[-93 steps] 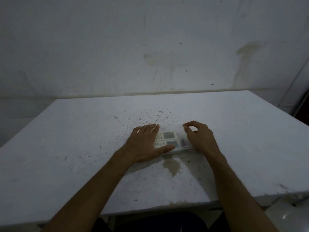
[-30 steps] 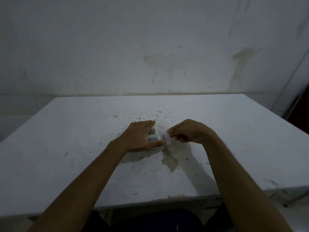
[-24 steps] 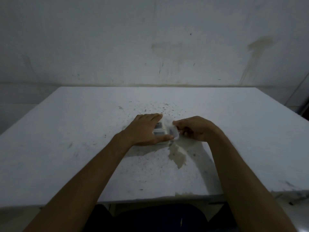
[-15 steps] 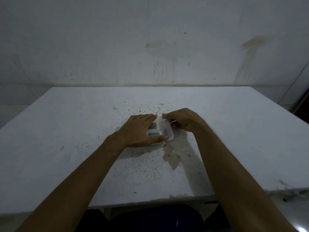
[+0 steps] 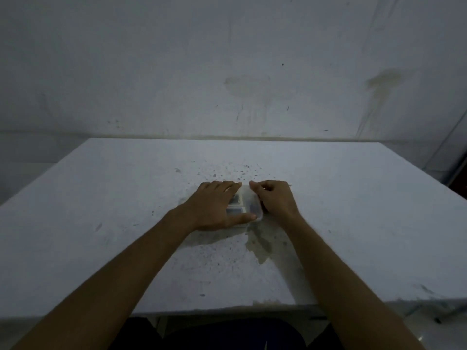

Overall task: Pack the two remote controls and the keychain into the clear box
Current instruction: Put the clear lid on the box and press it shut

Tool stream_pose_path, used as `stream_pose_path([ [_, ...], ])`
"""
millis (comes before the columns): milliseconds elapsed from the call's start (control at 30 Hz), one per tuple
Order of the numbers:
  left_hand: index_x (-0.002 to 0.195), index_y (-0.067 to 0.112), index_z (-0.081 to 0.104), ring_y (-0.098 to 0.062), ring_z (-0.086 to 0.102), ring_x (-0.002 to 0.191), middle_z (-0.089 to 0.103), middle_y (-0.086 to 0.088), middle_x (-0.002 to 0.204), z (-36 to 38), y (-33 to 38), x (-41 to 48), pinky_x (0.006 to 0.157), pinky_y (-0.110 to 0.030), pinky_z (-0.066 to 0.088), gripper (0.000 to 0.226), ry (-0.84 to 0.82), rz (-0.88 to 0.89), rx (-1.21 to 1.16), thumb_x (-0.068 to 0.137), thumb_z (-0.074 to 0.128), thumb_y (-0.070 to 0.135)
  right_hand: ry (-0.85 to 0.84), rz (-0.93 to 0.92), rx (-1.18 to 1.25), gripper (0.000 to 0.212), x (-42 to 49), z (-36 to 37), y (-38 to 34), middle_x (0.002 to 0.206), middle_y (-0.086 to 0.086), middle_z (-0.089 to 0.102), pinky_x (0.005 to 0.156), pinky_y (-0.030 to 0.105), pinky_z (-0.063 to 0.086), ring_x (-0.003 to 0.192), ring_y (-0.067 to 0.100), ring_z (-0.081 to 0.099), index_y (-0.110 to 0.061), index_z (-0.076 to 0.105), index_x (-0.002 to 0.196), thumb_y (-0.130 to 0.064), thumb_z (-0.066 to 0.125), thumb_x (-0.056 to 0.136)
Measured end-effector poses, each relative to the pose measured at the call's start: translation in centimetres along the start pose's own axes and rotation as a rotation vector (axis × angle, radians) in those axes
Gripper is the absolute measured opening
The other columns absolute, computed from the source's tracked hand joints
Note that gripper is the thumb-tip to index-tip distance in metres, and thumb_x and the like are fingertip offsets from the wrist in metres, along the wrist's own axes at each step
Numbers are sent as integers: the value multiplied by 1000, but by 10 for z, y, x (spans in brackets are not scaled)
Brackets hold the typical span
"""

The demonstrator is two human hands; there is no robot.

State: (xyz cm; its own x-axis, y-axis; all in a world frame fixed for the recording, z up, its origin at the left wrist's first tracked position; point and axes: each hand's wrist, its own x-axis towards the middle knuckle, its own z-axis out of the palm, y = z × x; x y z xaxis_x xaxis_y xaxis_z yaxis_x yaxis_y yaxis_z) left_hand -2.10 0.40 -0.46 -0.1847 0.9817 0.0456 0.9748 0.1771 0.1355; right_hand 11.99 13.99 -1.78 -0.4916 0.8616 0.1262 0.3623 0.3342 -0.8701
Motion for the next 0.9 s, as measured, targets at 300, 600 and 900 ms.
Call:
stream_pose_path([
  [300, 163, 26, 10, -18, 10, 158, 10, 6, 172, -4, 3, -3, 127, -45, 5, 113, -33, 3, -30, 76, 34, 94, -110, 60, 184, 29, -16, -15, 6, 106, 10, 78, 77, 28, 63, 88, 18, 76, -7, 76, 115, -26, 68, 95],
  [600, 150, 23, 47, -18, 48, 140, 50, 1, 155, -5, 11, 4, 118, -42, 36, 93, 216, 87, -205, 78, 62, 80, -160, 157, 20, 30, -5, -23, -5, 96, 20, 75, 83, 43, 61, 83, 29, 72, -2, 75, 99, -25, 56, 101],
  [900, 158, 33, 29, -16, 26, 152, 31, 7, 165, 17, -18, -19, 123, -42, 17, 84, 232, -114, -271, 89, 33, 80, -85, 22, -56, 35, -10, -22, 14, 116, 7, 72, 86, 38, 60, 96, 20, 69, -10, 69, 124, -32, 49, 104],
])
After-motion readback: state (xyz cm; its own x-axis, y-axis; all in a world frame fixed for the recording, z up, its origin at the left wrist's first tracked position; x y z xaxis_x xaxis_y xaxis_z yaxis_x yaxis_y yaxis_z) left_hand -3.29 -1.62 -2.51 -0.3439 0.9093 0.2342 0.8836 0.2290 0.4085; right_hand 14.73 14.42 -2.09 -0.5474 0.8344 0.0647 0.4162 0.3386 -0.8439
